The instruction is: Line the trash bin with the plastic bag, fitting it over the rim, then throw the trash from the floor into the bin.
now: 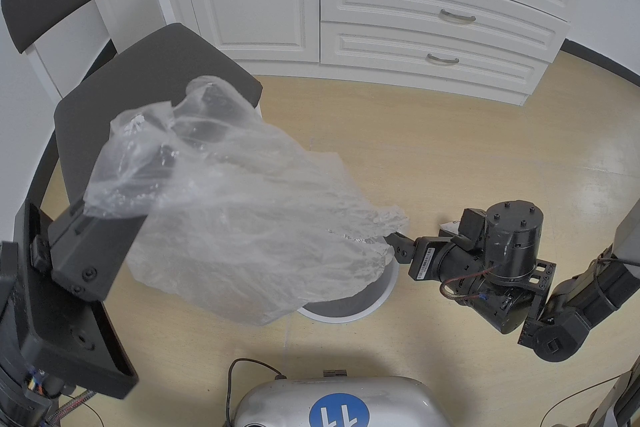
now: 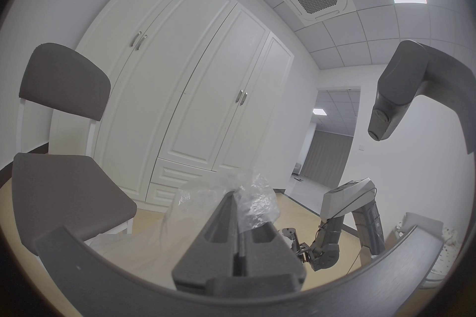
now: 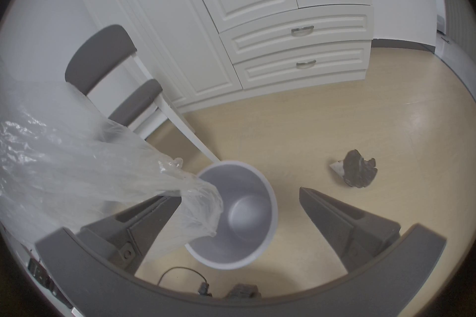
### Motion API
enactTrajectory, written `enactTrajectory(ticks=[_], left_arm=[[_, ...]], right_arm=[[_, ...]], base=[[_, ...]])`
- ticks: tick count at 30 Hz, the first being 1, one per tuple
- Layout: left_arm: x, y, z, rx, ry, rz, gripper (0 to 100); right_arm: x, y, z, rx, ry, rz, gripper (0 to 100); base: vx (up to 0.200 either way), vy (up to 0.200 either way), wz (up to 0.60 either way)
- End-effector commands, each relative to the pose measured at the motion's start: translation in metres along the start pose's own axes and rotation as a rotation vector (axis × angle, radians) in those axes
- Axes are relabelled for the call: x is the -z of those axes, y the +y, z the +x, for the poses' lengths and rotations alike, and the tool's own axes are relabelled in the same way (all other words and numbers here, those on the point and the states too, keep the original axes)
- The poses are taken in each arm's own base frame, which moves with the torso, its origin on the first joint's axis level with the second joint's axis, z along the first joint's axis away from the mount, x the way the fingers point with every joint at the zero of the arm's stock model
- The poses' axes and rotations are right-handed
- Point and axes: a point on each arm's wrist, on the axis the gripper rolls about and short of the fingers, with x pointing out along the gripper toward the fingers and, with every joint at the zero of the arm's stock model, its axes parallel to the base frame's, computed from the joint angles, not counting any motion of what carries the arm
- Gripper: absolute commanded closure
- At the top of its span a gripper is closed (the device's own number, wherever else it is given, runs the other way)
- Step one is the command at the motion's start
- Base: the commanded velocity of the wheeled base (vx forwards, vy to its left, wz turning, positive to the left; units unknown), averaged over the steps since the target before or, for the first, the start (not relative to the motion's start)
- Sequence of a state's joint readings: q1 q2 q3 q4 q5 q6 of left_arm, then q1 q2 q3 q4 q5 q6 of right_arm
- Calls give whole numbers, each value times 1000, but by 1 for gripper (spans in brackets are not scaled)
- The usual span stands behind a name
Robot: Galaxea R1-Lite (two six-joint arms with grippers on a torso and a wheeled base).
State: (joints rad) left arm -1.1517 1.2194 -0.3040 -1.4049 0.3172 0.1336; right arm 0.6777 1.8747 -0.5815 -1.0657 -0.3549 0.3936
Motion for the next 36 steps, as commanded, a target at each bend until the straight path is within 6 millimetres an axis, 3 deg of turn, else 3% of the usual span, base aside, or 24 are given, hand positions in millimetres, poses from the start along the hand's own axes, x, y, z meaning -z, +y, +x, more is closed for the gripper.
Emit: enactTrajectory(ticks=[1,7,13,17,30,36], left_arm=[[0,0,0,-1,2,0,100],[-2,0,1,-3,-8,-3,100],[-4,0,2,-4,-18,-6,100],[-7,1,1,-6,-31,-12,100],[-14,1,3,-8,-62,-25,100],[-18,0,2,-1,-77,-35,100]], right_arm=[[15,0,9,-1,16,-3,0],[22,2,9,-47,49,36,0],[17,0,-13,-256,107,154,0],[25,-9,-31,-418,136,164,0],[60,-9,-26,-449,181,144,0],[62,-7,-24,-450,185,148,0]], base=[[0,0,0],[0,0,0],[0,0,0],[0,0,0],[0,0,0],[0,0,0]])
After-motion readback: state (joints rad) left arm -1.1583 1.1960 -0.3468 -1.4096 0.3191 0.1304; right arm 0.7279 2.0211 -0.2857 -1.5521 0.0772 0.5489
